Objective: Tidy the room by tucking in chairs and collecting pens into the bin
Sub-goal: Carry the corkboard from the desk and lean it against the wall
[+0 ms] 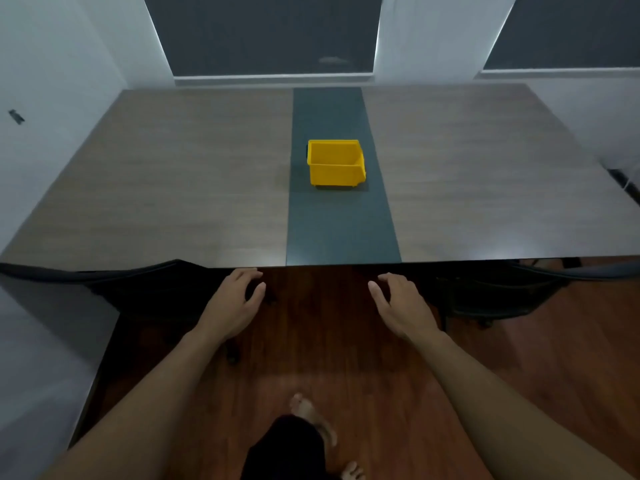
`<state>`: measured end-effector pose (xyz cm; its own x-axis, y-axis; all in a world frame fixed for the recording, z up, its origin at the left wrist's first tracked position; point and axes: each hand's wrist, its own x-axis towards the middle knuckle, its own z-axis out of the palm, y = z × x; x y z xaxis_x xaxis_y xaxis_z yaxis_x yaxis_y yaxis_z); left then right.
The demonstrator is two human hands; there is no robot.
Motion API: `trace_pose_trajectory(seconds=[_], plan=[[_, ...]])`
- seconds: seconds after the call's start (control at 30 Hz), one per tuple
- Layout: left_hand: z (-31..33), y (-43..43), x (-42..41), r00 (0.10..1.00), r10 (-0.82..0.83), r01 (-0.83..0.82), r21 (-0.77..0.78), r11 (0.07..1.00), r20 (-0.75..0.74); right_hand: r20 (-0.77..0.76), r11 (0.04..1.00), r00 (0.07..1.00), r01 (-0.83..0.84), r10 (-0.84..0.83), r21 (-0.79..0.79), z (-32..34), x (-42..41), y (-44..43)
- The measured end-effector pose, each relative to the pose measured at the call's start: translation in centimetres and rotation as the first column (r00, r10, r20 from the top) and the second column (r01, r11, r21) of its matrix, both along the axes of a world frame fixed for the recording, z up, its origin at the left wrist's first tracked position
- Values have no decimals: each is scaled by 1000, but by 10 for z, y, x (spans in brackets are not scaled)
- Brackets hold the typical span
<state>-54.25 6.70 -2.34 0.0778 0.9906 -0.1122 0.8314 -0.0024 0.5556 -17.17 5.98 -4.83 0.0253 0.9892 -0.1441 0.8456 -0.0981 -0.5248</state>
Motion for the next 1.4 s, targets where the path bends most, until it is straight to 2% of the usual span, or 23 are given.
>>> trace_pose_trajectory(seconds=[0.2, 0.4, 0.57, 0.7, 0.87, 1.03, 1.17, 1.4], plan=[[-34, 50, 23, 999, -25, 24, -51, 998, -24, 22, 1000, 1000, -5, 5, -14, -20, 10, 55], [-77, 132, 66, 999, -53, 51, -120, 992, -12, 33, 993, 999, -29, 33, -114, -53, 22, 120], [-122, 190, 96, 1000, -22, 21, -145, 989, -10, 55, 978, 995, -76, 88, -193, -103, 33, 192], [-169, 223, 106, 992, -82, 70, -129, 989, -91, 46, 973, 994, -85, 97, -217, -152, 36, 236], [-221, 259, 123, 975, -89, 69, -103, 992, -203, 112, 986, 985, -117, 131, -122, -210, 34, 268], [-264, 264, 142, 953, -47, 23, -85, 996, -298, 322, 994, 944, -98, 77, 52, -243, 30, 278], [-281, 267, 155, 917, 38, -29, 28, 999, -397, 348, 987, 938, -69, 14, 144, -254, 29, 282], [-291, 273, 158, 909, 84, -39, 119, 992, -407, 364, 981, 931, -54, -18, 188, -262, 31, 289]])
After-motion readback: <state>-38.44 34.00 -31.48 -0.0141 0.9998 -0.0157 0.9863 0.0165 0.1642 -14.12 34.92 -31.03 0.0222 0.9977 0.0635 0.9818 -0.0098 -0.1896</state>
